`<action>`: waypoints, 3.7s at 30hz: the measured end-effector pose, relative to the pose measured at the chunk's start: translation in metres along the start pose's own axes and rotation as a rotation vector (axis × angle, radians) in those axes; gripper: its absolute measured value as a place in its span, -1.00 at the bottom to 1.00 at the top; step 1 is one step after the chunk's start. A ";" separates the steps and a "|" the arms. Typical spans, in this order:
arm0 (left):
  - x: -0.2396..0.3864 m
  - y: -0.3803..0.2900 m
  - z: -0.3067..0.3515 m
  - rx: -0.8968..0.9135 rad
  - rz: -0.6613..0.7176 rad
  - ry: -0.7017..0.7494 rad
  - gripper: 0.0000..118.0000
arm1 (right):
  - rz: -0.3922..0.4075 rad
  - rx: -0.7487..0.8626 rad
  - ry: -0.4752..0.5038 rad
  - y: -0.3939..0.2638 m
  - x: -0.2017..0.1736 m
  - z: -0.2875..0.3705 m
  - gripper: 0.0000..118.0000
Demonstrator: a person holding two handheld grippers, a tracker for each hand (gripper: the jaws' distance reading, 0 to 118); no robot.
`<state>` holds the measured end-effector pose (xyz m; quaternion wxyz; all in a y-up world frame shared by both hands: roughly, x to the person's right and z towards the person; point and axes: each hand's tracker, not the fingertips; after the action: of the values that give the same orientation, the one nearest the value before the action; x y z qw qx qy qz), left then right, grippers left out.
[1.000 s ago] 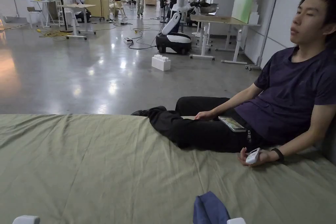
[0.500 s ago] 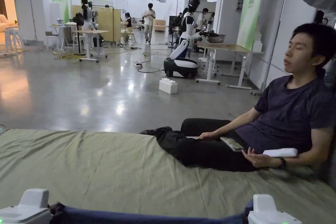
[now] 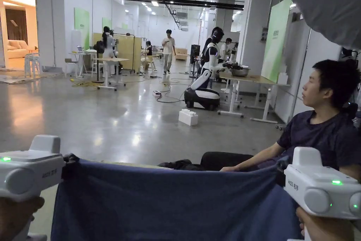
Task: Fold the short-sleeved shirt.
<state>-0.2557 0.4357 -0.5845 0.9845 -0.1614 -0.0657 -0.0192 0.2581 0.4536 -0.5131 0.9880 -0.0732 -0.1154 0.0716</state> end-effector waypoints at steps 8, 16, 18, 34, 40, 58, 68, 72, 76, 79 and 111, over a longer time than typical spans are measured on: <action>0.001 0.104 0.004 0.100 -0.050 0.040 -0.91 | 0.003 0.079 -0.030 0.094 -0.003 -0.027 -0.89; -0.006 0.179 -0.023 0.163 -0.067 0.093 -0.91 | 0.032 0.168 -0.064 0.167 -0.013 -0.068 -0.89; -0.009 0.194 -0.034 0.176 -0.055 0.107 -0.91 | 0.044 0.197 -0.078 0.179 -0.019 -0.071 -0.89; -0.005 0.108 -0.053 0.127 -0.062 0.076 -0.91 | 0.043 0.136 -0.051 0.088 -0.014 -0.074 -0.89; 0.001 0.013 -0.011 0.102 -0.102 0.059 -0.91 | 0.044 0.108 -0.035 0.002 -0.011 -0.012 -0.89; -0.022 -0.202 0.139 -0.093 0.090 0.018 -0.91 | 0.061 -0.089 0.030 -0.174 -0.023 0.178 -0.89; -0.021 -0.290 0.171 -0.302 0.155 0.003 -0.91 | 0.065 -0.397 0.084 -0.257 -0.019 0.228 -0.89; -0.017 -0.313 0.171 -0.383 0.123 -0.007 -0.91 | 0.071 -0.493 0.089 -0.281 -0.019 0.230 -0.89; -0.010 -0.330 0.168 -0.452 0.054 -0.008 -0.91 | 0.127 -0.563 0.112 -0.298 -0.024 0.229 -0.89; -0.011 -0.342 0.162 -0.497 0.021 -0.003 -0.91 | 0.151 -0.609 0.123 -0.308 -0.029 0.225 -0.89; 0.039 -0.246 0.136 -0.082 0.033 0.036 -0.19 | -0.014 -0.128 -0.016 -0.217 -0.040 0.199 0.32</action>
<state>-0.2482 0.2452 -0.3737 0.9783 -0.2022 -0.0444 -0.0086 0.1996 0.2607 -0.2956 0.9809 -0.1348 -0.1280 0.0580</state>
